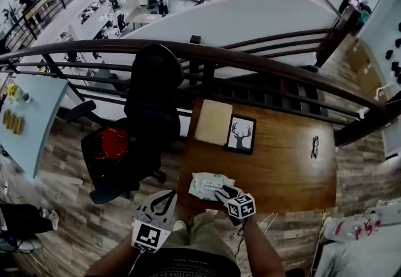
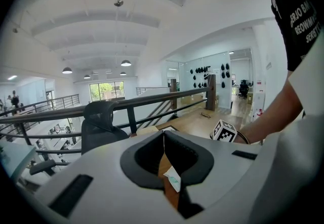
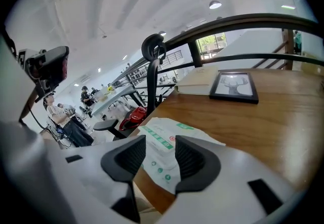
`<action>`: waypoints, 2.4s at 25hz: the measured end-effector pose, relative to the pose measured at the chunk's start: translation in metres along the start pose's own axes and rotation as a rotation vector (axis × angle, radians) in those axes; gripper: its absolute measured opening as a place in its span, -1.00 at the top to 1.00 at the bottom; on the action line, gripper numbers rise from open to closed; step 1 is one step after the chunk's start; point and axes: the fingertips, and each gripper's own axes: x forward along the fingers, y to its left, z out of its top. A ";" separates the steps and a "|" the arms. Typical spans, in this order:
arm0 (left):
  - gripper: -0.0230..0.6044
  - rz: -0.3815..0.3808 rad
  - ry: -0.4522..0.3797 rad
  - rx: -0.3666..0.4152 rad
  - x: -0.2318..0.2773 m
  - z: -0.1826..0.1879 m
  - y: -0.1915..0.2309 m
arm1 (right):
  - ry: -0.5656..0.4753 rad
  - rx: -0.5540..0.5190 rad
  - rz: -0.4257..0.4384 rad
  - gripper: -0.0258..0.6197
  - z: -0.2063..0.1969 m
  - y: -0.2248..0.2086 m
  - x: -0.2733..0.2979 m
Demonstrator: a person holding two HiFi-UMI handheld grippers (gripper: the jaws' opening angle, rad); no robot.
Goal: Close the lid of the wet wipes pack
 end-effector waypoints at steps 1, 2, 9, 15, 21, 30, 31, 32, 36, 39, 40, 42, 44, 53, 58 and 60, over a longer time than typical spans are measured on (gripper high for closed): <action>0.84 -0.001 -0.002 0.001 -0.002 -0.001 -0.001 | 0.005 -0.004 0.008 0.33 -0.003 0.002 -0.001; 0.84 -0.001 -0.003 0.003 -0.004 -0.001 -0.002 | 0.008 -0.010 0.013 0.33 -0.006 0.004 -0.001; 0.84 0.022 0.025 0.014 -0.023 -0.011 -0.003 | -0.052 0.009 0.043 0.38 -0.001 0.017 0.000; 0.84 0.030 0.037 0.015 -0.036 -0.015 -0.004 | -0.134 0.001 0.035 0.78 0.016 0.031 0.000; 0.84 0.028 0.032 0.022 -0.040 -0.015 -0.006 | -0.189 0.034 -0.055 0.85 0.028 0.018 -0.001; 0.84 0.002 0.013 0.014 -0.036 -0.011 -0.009 | -0.070 0.025 -0.106 0.85 -0.004 0.011 0.023; 0.84 0.001 0.009 0.014 -0.036 -0.011 -0.009 | -0.061 0.020 -0.110 0.85 -0.007 0.012 0.024; 0.84 0.001 0.007 0.016 -0.036 -0.011 -0.009 | -0.050 0.012 -0.115 0.85 -0.010 0.013 0.026; 0.84 0.003 0.013 0.021 -0.038 -0.010 -0.009 | 0.013 -0.077 -0.160 0.87 -0.021 0.010 0.036; 0.84 0.003 0.013 0.020 -0.039 -0.009 -0.009 | 0.030 -0.153 -0.200 0.87 -0.024 0.011 0.040; 0.84 0.004 0.011 0.019 -0.040 -0.009 -0.009 | 0.036 -0.181 -0.210 0.87 -0.025 0.012 0.041; 0.84 0.004 0.003 0.020 -0.041 -0.006 -0.009 | 0.047 -0.208 -0.222 0.87 -0.028 0.012 0.043; 0.84 0.002 -0.011 0.025 -0.043 0.000 -0.009 | 0.066 -0.187 -0.228 0.87 -0.027 0.012 0.041; 0.84 0.030 -0.121 -0.045 -0.065 0.031 0.006 | -0.168 -0.081 -0.351 0.87 0.009 0.024 -0.034; 0.84 0.027 -0.165 -0.069 -0.076 0.043 0.009 | -0.278 -0.101 -0.354 0.88 0.041 0.051 -0.088; 0.84 0.022 -0.178 -0.067 -0.079 0.047 0.008 | -0.324 -0.112 -0.363 0.88 0.053 0.062 -0.111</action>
